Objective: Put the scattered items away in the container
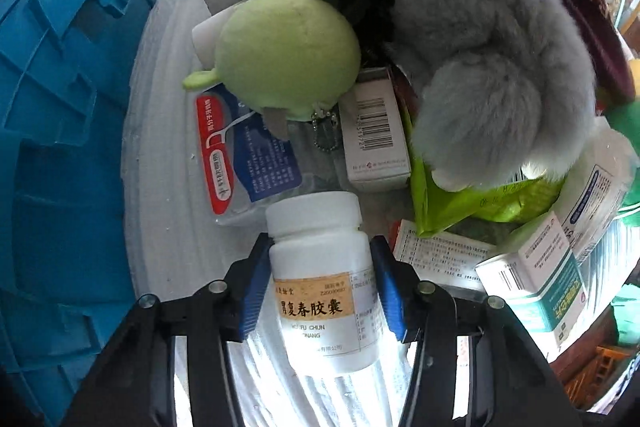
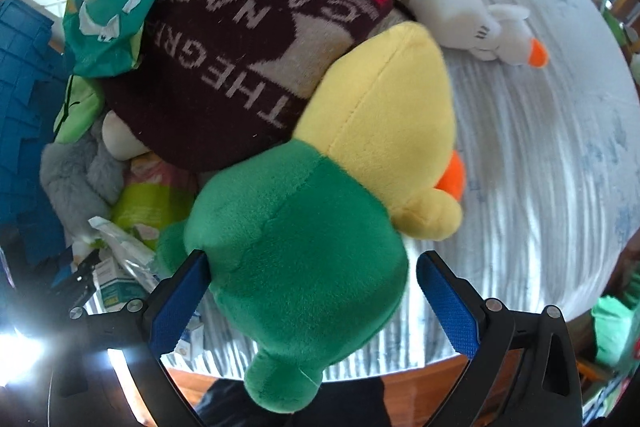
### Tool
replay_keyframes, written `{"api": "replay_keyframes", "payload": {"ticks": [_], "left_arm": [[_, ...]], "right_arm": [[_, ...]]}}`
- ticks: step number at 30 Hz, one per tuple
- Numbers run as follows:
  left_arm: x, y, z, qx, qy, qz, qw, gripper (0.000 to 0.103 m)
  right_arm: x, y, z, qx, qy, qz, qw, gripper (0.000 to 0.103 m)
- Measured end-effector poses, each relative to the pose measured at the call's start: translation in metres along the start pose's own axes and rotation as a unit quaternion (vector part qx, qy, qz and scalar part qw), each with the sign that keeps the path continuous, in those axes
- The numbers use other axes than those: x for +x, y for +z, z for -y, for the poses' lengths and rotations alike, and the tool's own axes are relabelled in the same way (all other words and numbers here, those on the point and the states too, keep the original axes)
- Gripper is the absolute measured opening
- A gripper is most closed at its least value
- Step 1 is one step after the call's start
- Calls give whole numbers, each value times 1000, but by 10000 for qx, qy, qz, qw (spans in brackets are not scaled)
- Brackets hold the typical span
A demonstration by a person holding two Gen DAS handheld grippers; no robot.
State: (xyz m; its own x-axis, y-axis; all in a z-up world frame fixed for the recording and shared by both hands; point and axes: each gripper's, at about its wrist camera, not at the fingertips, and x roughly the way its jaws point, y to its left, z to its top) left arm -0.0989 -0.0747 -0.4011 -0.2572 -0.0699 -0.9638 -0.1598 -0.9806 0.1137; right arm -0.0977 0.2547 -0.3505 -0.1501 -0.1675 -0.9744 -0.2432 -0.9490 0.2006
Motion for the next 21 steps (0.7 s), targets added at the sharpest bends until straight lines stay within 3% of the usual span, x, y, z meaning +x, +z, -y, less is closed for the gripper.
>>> {"api": "replay_keyframes", "payload": {"ticks": [3,9,14,21], "left_arm": [[-2,-1,-1,-66,-74,11,9999,48],[-17,1,1,-84,-163,144,9997,48],[-26,2,-1,-169,-217,210,9994,48],[-36,25,-16,-284,-328,341,9985,48]], "right_arm": [[14,-3,-1,-58,142,-171,9997,103],[25,-3,-3,-112,342,-40,9993,103],[18,-5,-9,-412,311,50,9987,79],[-3,-14,-7,-433,231,297,9984,73]]}}
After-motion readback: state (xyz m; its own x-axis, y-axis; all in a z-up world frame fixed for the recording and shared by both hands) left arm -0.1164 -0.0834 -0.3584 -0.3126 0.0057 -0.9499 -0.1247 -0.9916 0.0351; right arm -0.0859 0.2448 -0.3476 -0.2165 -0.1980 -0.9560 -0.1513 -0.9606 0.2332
